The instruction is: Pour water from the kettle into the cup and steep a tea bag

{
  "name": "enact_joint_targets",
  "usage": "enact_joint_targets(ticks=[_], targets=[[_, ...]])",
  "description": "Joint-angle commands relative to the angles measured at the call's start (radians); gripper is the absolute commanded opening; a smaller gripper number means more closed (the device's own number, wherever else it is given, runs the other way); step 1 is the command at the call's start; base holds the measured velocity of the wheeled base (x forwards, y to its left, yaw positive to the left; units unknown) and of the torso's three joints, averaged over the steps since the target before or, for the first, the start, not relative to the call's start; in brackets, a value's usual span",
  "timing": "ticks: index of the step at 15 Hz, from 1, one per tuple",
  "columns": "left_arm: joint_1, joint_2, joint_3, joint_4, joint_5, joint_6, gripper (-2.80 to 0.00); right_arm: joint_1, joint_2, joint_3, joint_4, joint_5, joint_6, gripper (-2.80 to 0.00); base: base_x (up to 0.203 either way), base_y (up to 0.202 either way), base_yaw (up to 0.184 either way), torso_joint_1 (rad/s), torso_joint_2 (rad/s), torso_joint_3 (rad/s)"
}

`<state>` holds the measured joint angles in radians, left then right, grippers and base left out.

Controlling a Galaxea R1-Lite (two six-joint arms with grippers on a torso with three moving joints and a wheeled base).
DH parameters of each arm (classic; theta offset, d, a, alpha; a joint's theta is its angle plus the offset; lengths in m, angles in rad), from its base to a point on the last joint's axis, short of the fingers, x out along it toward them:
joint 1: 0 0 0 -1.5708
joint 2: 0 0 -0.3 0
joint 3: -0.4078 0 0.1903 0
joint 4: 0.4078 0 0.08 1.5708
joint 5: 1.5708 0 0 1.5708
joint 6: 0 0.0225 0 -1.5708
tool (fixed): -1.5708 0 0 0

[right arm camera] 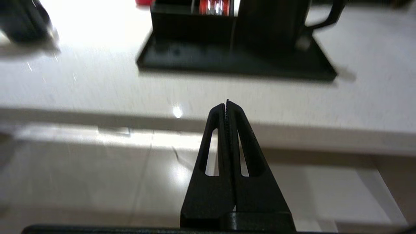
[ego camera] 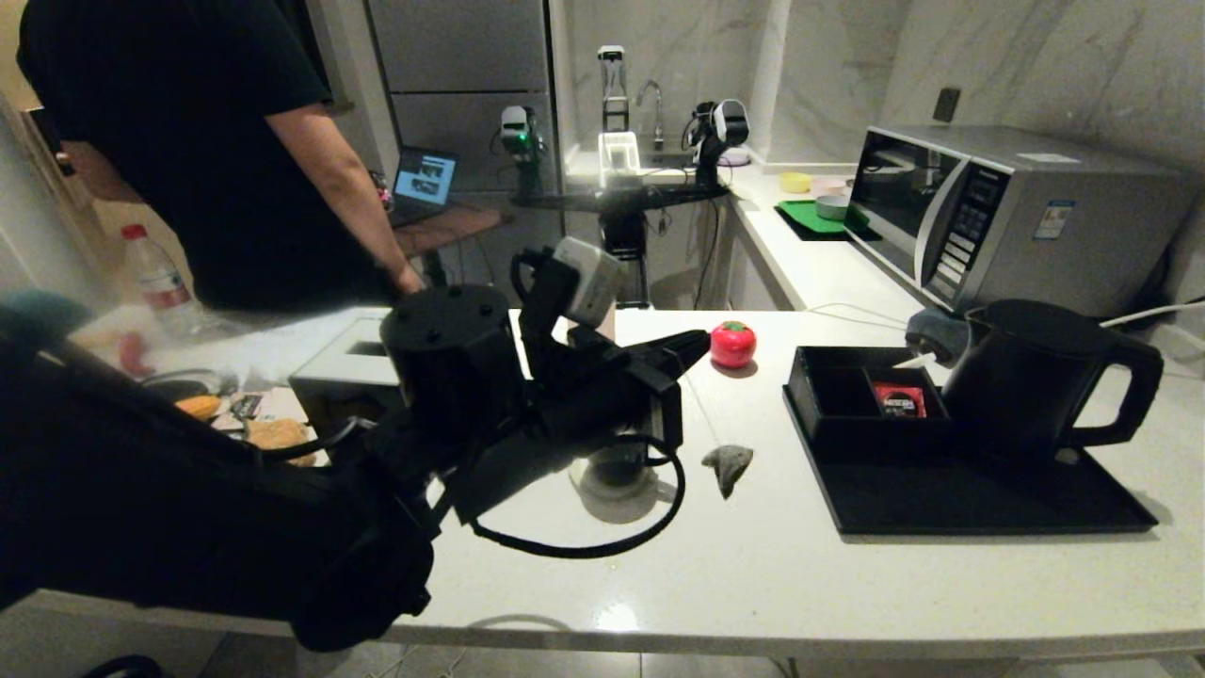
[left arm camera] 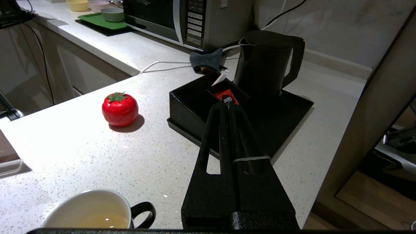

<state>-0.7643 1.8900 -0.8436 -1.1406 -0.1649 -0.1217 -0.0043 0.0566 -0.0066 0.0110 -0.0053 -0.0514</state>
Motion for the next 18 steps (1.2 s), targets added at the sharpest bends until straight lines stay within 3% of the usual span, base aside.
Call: enact_joint_targets(ticks=[1,12,18], targets=[[0.011,0.000,0.000,-0.007,0.001,-0.001,-2.80,0.001,-0.057,0.002,-0.003,-0.001,0.002,-2.80,0.000,0.000,0.000,0.000,0.00,0.000],[0.096,0.065,-0.017,-0.007,-0.011,0.005,-2.80,0.001,-0.057,0.004,-0.005,-0.002,0.051,-2.80,0.000,0.000,0.000,0.000,0.00,0.000],[0.149,0.143,-0.128,-0.005,-0.016,0.005,-2.80,0.001,-0.057,0.004,-0.006,-0.001,0.051,-2.80,0.000,0.000,0.000,0.000,0.00,0.000]])
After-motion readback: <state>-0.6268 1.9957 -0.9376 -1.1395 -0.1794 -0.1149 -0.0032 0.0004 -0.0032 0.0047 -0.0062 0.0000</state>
